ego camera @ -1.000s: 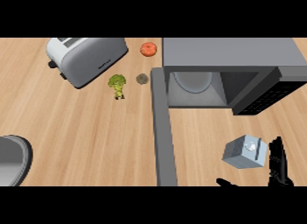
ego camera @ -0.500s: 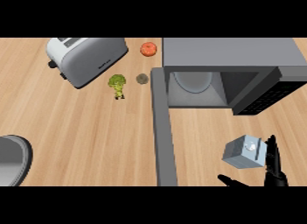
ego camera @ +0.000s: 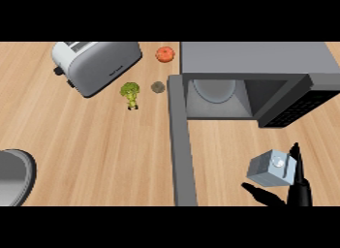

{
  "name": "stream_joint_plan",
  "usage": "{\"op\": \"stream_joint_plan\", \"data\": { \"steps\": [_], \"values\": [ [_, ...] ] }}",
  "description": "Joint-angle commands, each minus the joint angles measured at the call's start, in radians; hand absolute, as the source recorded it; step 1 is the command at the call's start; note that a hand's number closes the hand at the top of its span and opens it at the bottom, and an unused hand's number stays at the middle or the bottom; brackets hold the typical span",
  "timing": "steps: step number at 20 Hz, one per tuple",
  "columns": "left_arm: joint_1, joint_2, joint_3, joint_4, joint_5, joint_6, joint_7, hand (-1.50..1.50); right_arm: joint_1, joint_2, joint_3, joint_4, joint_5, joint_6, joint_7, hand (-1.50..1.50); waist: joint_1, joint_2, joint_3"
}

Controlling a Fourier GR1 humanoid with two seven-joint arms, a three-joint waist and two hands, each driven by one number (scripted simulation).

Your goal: Pick up the milk, place it into the microwave and close the microwave

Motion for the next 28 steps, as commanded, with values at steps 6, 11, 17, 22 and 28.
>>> {"op": "stream_joint_plan", "data": {
  "steps": [6,11,17,22,28],
  "values": [
    [-0.015,-0.026,0.001,-0.001,-0.008,-0.024,0.023,-1.50,-0.154,0.012,-0.013,0.184,0.020,0.055,-0.122,1.50,0.001,0.000,0.000],
    [0.008,-0.044,0.043,-0.003,0.007,-0.048,0.006,-1.50,-0.112,0.027,-0.037,0.194,0.036,0.013,-0.259,1.50,-0.001,0.000,0.000],
    [-0.036,0.018,0.068,0.022,0.045,-0.032,0.029,-1.50,-0.212,-0.012,0.022,0.155,0.042,0.151,-0.150,1.50,0.002,0.001,0.000],
    [-0.042,-0.006,0.049,0.042,0.021,-0.050,0.014,-1.50,-0.378,-0.078,0.010,0.286,-0.012,0.367,-0.139,1.50,0.013,0.004,0.001],
    [-0.023,0.049,0.104,0.060,0.096,-0.069,0.038,-1.50,-0.349,-0.018,0.079,0.186,-0.018,0.457,-0.096,1.50,0.002,-0.001,0.000]
  ]
}}
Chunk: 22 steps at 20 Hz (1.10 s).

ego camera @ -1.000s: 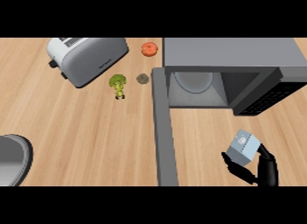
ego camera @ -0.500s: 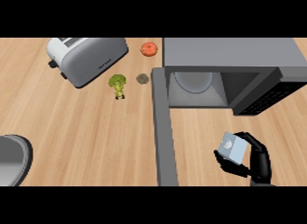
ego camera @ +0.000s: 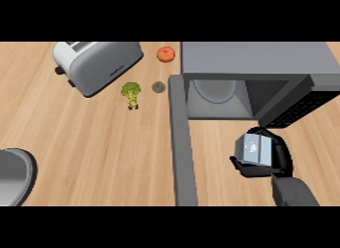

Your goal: Pick up the milk, place it into the microwave and close the microwave

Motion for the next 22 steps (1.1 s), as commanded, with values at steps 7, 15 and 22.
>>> {"op": "stream_joint_plan", "data": {
  "steps": [7,15,22],
  "values": [
    [0.028,-0.023,0.042,0.020,0.016,-0.031,-0.016,-1.50,-0.031,0.048,0.049,-0.252,0.037,-0.066,0.246,1.50,-0.005,-0.002,-0.001],
    [0.001,0.000,0.048,0.023,0.025,-0.027,0.016,-1.50,-0.211,0.098,0.030,-0.171,0.108,-0.167,0.324,1.50,0.001,0.000,0.000],
    [-0.011,-0.046,0.018,0.042,-0.037,-0.050,-0.009,-1.50,-0.462,0.093,0.038,0.004,0.246,-0.314,0.464,1.50,0.010,0.004,0.000]
  ]
}}
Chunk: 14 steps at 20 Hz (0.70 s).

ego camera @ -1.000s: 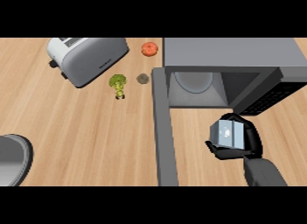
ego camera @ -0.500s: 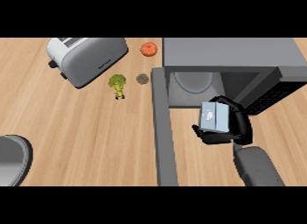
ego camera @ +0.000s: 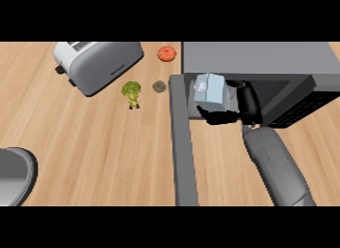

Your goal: Pick up the milk, place it into the microwave and close the microwave

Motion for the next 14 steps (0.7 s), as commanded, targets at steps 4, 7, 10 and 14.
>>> {"op": "stream_joint_plan", "data": {
  "steps": [4,7,10,14],
  "values": [
    [-0.037,0.051,0.022,0.060,-0.005,-0.021,-0.011,-1.50,-0.260,-0.023,-0.055,0.305,0.085,-0.100,0.000,1.50,0.023,0.007,-0.001],
    [-0.051,0.037,-0.001,0.047,-0.012,-0.011,-0.005,-1.50,-0.357,-0.018,-0.071,0.425,0.114,-0.160,0.034,1.50,0.036,0.013,-0.001],
    [-0.056,0.053,0.013,0.067,0.001,-0.019,-0.011,-1.50,-0.348,-0.024,-0.092,0.521,0.127,-0.216,-0.074,1.50,0.035,0.013,0.000],
    [-0.079,0.037,-0.026,0.063,-0.007,-0.003,0.006,-1.50,-0.436,-0.048,-0.142,0.603,0.110,-0.261,-0.063,1.50,0.055,0.024,0.000]
  ]
}}
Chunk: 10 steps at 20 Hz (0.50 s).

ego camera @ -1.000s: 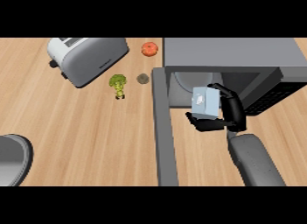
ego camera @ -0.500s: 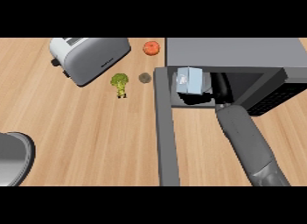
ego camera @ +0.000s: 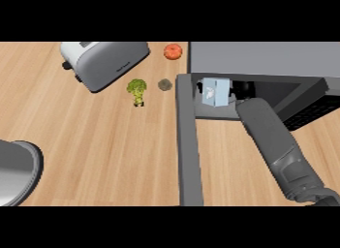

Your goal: Pick up the milk, place it into the microwave and close the microwave

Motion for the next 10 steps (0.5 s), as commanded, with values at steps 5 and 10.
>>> {"op": "stream_joint_plan", "data": {
  "steps": [5,10],
  "values": [
    [-0.038,-0.010,-0.035,0.024,-0.037,-0.007,-0.010,-1.50,-0.103,-0.055,-0.054,0.161,0.029,-0.184,-0.037,1.50,0.034,0.018,-0.007],
    [-0.053,0.018,-0.030,0.013,-0.025,0.009,0.010,-1.50,-0.136,-0.117,-0.029,0.207,0.082,-0.262,-0.079,1.50,0.050,0.022,-0.006]
  ]
}}
